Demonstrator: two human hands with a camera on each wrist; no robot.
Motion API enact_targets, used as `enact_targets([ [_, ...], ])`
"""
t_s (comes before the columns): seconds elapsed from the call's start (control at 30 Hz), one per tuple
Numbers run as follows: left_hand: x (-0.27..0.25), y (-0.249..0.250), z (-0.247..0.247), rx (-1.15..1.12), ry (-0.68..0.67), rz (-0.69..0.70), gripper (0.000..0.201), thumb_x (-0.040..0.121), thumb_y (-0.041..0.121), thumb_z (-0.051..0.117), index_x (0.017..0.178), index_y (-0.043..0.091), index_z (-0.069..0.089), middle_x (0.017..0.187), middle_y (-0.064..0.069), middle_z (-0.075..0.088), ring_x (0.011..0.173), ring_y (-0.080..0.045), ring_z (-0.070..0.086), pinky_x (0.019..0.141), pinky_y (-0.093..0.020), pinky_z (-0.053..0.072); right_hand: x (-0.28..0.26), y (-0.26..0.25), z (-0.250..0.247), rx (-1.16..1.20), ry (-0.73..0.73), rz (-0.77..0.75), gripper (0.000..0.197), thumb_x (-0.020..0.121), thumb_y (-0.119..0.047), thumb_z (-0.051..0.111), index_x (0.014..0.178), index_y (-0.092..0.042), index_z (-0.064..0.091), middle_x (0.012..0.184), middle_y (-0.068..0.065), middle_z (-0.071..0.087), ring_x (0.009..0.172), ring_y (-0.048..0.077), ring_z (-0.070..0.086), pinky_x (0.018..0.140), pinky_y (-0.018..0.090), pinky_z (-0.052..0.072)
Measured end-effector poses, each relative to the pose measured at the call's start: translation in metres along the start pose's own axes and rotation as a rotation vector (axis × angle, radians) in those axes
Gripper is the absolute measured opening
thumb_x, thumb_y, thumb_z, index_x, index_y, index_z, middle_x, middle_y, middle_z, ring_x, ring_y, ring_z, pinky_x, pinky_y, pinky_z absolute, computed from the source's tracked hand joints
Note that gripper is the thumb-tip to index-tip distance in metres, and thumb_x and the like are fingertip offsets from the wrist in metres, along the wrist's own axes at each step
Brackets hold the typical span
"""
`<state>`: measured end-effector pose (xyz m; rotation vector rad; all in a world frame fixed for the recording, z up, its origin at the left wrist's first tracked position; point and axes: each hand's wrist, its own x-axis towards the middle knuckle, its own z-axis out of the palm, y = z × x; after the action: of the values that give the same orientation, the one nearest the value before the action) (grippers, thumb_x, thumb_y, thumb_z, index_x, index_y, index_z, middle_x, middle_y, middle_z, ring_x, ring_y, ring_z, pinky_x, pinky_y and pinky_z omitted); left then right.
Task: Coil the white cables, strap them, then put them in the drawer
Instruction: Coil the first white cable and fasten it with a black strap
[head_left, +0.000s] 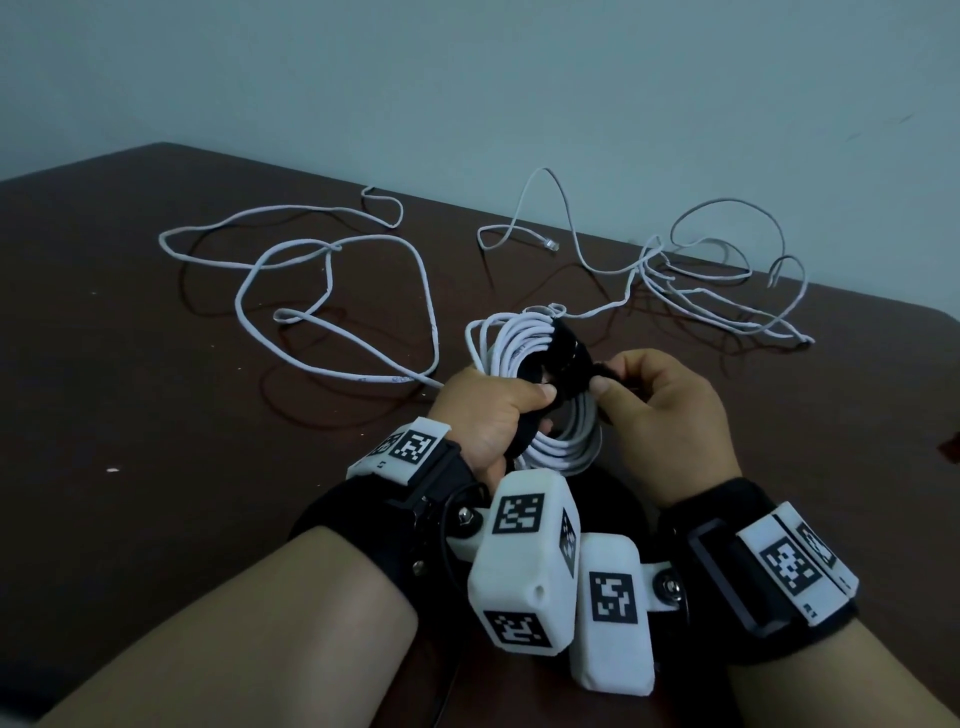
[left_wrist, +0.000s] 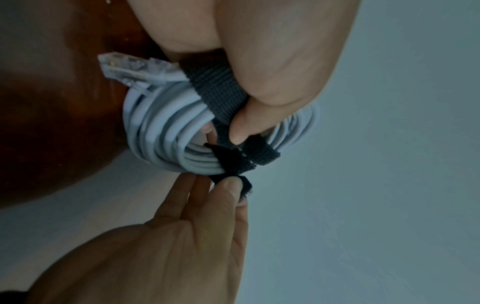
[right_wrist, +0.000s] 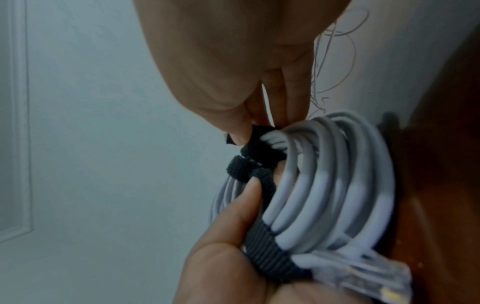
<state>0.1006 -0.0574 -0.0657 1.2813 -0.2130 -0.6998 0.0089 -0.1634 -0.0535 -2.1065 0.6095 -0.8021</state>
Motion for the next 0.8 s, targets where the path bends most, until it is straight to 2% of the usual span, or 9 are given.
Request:
enact_targets([
  [0.13, 0.001, 0.003, -0.004, 0.073, -0.013, -0.060, 0.023, 0.076, 0.007, 0.070, 0.090, -0.011, 0.069, 0.096, -0.026, 0.070, 0.088, -0.038, 0.068, 0.086, -0.051, 0.052, 0.000, -0.001, 0.002, 0.020, 0.003, 0.000, 0.023, 0.084, -0.015, 0.063, 0.067, -0.026, 0.053, 0.063, -0.009, 0.058, 0.053, -0.005, 0.050, 0.051, 0.005, 0.040],
  [0.2, 0.004, 0.004, -0.007, 0.111, -0.044, -0.079, 0.019, 0.080, 0.008, 0.070, 0.091, -0.007, 0.071, 0.091, -0.019, 0.073, 0.080, -0.028, 0.071, 0.072, -0.032, 0.058, 0.000, -0.001, 0.003, 0.027, -0.005, -0.003, 0.022, 0.083, -0.015, 0.063, 0.067, -0.026, 0.054, 0.064, -0.009, 0.058, 0.053, -0.005, 0.050, 0.052, 0.005, 0.040],
  [0.27, 0.003, 0.007, -0.009, 0.120, -0.068, -0.094, 0.016, 0.083, 0.011, 0.068, 0.090, -0.003, 0.071, 0.079, -0.009, 0.073, 0.064, -0.016, 0.069, 0.053, -0.017, 0.053, 0.000, -0.001, 0.003, 0.036, -0.013, -0.008, 0.022, 0.083, -0.014, 0.063, 0.068, -0.026, 0.054, 0.064, -0.009, 0.059, 0.054, -0.005, 0.050, 0.052, 0.005, 0.040],
  [0.3, 0.003, 0.007, -0.011, 0.136, -0.076, -0.094, 0.017, 0.082, 0.014, 0.070, 0.090, -0.002, 0.072, 0.080, -0.009, 0.073, 0.066, -0.016, 0.070, 0.057, -0.019, 0.054, -0.001, -0.001, 0.003, 0.040, -0.015, -0.009, 0.021, 0.083, -0.014, 0.063, 0.068, -0.025, 0.054, 0.065, -0.009, 0.059, 0.055, -0.003, 0.051, 0.052, 0.005, 0.040],
  [0.33, 0.002, 0.008, -0.011, 0.142, -0.085, -0.090, 0.021, 0.079, 0.018, 0.073, 0.090, -0.001, 0.073, 0.085, -0.011, 0.074, 0.076, -0.020, 0.071, 0.071, -0.025, 0.057, -0.001, -0.002, 0.003, 0.047, -0.019, -0.009, 0.021, 0.083, -0.013, 0.063, 0.068, -0.025, 0.055, 0.066, -0.008, 0.060, 0.057, -0.001, 0.051, 0.052, 0.005, 0.040],
  [0.37, 0.001, 0.009, -0.012, 0.133, -0.095, -0.093, 0.027, 0.072, 0.022, 0.077, 0.089, 0.001, 0.075, 0.090, -0.013, 0.074, 0.086, -0.026, 0.071, 0.086, -0.034, 0.055, -0.002, -0.003, 0.004, 0.057, -0.024, -0.010, 0.022, 0.083, -0.012, 0.063, 0.068, -0.025, 0.054, 0.068, -0.007, 0.061, 0.059, 0.002, 0.052, 0.053, 0.004, 0.040],
  [0.43, 0.000, 0.009, -0.010, 0.082, -0.130, -0.113, 0.038, 0.059, 0.026, 0.081, 0.089, 0.003, 0.076, 0.096, -0.017, 0.073, 0.098, -0.034, 0.068, 0.100, -0.047, 0.047, -0.005, -0.004, 0.006, 0.068, -0.026, -0.022, 0.025, 0.082, -0.011, 0.064, 0.066, -0.027, 0.054, 0.078, -0.001, 0.060, 0.064, 0.004, 0.053, 0.056, 0.001, 0.039],
  [0.57, -0.001, 0.003, -0.004, -0.028, -0.061, -0.115, 0.021, 0.073, 0.007, 0.071, 0.090, -0.005, 0.072, 0.097, -0.024, 0.071, 0.098, -0.040, 0.067, 0.096, -0.056, 0.047, -0.004, -0.006, 0.013, 0.127, -0.002, -0.014, 0.029, 0.081, -0.010, 0.065, 0.066, -0.030, 0.053, 0.089, 0.002, 0.056, 0.072, 0.007, 0.053, 0.060, 0.001, 0.039],
  [0.8, -0.002, 0.000, -0.004, -0.130, -0.088, -0.153, 0.023, 0.087, 0.007, 0.059, 0.103, -0.007, 0.068, 0.106, -0.026, 0.068, 0.103, -0.040, 0.065, 0.096, -0.054, 0.048, 0.000, -0.005, 0.024, 0.208, 0.020, 0.003, 0.024, 0.077, -0.010, 0.071, 0.065, -0.027, 0.058, 0.090, 0.002, 0.057, 0.070, 0.008, 0.055, 0.058, 0.004, 0.043],
])
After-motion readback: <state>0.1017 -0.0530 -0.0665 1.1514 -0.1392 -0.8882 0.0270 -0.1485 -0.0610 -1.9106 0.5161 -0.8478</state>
